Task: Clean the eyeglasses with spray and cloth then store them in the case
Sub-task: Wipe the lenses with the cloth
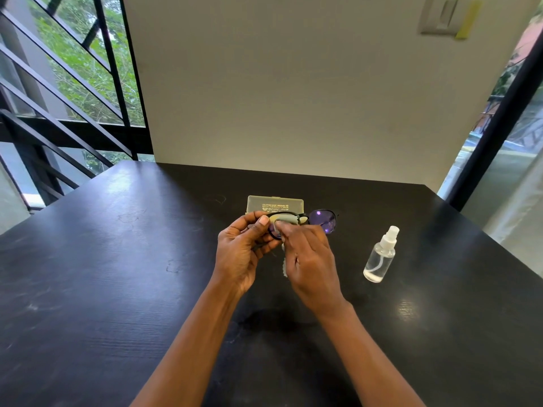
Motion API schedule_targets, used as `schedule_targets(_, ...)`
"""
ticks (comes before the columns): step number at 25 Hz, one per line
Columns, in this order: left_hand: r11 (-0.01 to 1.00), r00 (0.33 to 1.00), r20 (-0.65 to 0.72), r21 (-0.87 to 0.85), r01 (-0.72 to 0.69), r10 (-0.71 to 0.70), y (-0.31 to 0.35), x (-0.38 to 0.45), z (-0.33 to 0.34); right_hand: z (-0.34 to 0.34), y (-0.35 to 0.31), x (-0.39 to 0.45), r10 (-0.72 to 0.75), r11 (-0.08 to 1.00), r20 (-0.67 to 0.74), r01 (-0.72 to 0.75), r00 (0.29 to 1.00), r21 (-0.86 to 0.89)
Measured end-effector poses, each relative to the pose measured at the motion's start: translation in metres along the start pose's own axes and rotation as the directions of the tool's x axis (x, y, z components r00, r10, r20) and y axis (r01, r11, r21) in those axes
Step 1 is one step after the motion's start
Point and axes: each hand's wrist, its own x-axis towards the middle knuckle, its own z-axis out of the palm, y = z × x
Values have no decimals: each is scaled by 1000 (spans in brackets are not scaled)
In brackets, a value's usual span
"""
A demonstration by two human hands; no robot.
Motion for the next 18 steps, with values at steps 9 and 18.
schedule_targets(9,999,998,46,5,-34,33,-8,4,-4,10,4,-11,102,949,-69,-117,992,-291)
schedule_targets(18,994,993,61,-47,-97,100,-14,18,-28,18,6,-34,99,871,-31,-101,995,-481)
